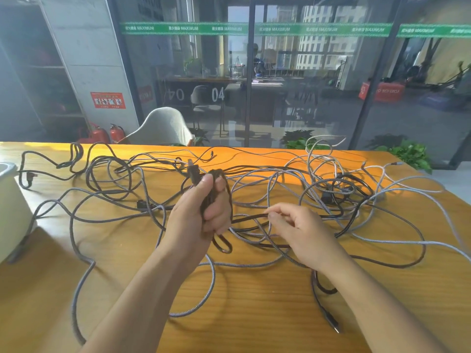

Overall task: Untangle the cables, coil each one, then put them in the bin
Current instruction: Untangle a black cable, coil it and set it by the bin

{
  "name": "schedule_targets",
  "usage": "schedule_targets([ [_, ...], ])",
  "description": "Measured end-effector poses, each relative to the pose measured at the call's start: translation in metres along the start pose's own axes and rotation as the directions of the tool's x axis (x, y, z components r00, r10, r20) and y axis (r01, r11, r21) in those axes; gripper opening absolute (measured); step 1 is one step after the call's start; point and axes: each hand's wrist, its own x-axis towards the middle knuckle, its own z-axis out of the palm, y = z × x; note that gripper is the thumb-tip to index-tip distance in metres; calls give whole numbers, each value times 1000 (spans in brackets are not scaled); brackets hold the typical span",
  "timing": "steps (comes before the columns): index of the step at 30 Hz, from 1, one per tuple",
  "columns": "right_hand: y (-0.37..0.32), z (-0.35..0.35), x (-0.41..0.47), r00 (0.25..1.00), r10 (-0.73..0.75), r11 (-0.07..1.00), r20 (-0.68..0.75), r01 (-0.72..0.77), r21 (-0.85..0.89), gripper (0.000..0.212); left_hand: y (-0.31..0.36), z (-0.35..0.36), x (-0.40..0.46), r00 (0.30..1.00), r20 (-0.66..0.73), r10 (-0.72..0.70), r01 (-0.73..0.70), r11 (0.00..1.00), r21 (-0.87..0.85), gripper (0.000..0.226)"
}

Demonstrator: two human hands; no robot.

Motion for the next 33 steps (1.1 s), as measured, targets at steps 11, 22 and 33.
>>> schedule_targets([
  [11, 13, -14, 6, 930, -1, 981, -368, -70, -181, 26, -1, 5, -7, 910, 257, -324, 262, 933, 247, 30],
  [22, -1, -30, 2, 843, -83, 992, -532, 122, 38, 27, -13, 8, -5, 858, 176, -483, 287, 734, 615, 34],
  [33, -36, -6, -17, 958, -169, 938, -233, 229, 260, 23, -23, 8, -1, 967, -50, -250, 223, 738, 637, 26],
])
